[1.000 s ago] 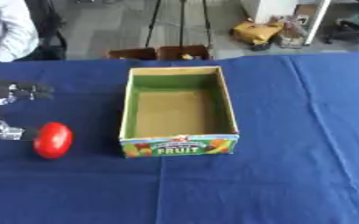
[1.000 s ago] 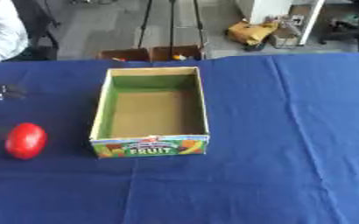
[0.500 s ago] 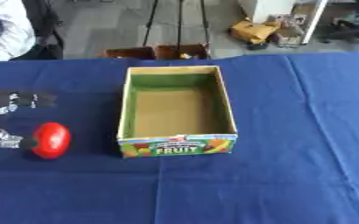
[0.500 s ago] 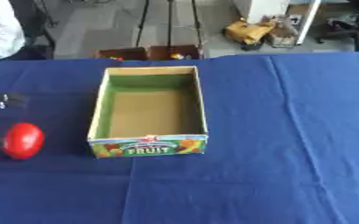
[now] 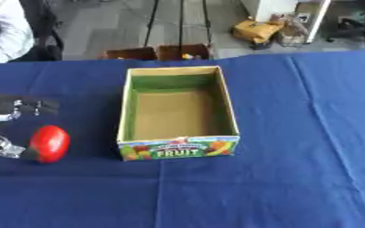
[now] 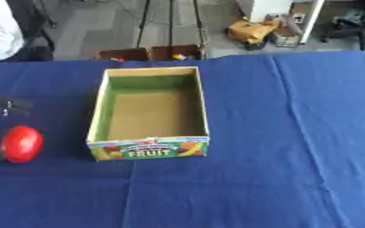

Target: Pick up objects on the table and place them in the box.

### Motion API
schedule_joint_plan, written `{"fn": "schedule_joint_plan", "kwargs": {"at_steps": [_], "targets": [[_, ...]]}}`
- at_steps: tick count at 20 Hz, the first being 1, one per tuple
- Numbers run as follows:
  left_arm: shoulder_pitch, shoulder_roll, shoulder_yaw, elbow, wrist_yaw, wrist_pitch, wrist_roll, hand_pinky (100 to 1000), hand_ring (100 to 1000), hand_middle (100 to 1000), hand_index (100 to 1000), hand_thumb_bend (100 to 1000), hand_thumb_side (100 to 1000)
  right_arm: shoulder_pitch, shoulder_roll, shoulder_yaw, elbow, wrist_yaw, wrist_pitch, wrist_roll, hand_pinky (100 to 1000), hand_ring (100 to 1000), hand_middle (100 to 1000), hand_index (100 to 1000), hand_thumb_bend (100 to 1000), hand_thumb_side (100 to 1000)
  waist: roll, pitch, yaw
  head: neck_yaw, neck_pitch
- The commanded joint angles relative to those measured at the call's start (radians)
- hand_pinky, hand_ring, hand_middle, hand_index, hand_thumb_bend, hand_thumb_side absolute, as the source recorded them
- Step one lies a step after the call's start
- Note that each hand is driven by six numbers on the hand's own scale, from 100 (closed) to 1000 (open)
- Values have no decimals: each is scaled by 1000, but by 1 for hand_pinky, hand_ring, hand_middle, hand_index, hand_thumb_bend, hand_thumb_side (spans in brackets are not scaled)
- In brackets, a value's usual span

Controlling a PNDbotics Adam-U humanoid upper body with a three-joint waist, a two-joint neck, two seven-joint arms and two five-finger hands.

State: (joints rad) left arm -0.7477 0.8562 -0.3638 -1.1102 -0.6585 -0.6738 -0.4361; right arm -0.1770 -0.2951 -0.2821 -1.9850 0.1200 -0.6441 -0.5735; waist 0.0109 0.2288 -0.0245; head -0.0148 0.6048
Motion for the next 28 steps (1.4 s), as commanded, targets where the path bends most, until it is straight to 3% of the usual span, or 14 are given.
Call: {"fn": "schedule_joint_plan", "kwargs": {"at_steps": [1, 14, 19, 24, 28], "targets": [[-18, 14, -6, -3, -61, -233, -185, 1000, 1000, 1000, 1000, 699, 1000, -13, -14, 1, -15, -11, -10, -8, 631, 746, 493, 712, 100, 737, 4, -12, -2, 2, -15], [-13, -23, -33, 55, -203, -233, -60, 990, 999, 1000, 1000, 651, 1000, -17, -7, 2, -15, -10, -9, 2, 632, 750, 483, 701, 100, 731, 7, 3, -12, 7, -27], [-4, -31, -42, 67, -178, -233, -58, 722, 867, 996, 1000, 570, 971, -17, -4, 0, -15, -7, -4, -1, 632, 752, 478, 694, 100, 727, 6, 6, -12, 10, -29], [0, -24, -30, 74, -107, -233, -88, 754, 890, 1000, 1000, 558, 976, -15, -3, -1, -15, -3, -1, -6, 632, 753, 473, 691, 100, 719, 5, 8, -10, 12, -32], [1, -20, -20, 73, -61, -233, -116, 652, 838, 1000, 1000, 544, 962, -15, -1, -1, -15, 1, 3, -9, 633, 753, 472, 689, 100, 707, 6, 10, -8, 11, -34]]}}
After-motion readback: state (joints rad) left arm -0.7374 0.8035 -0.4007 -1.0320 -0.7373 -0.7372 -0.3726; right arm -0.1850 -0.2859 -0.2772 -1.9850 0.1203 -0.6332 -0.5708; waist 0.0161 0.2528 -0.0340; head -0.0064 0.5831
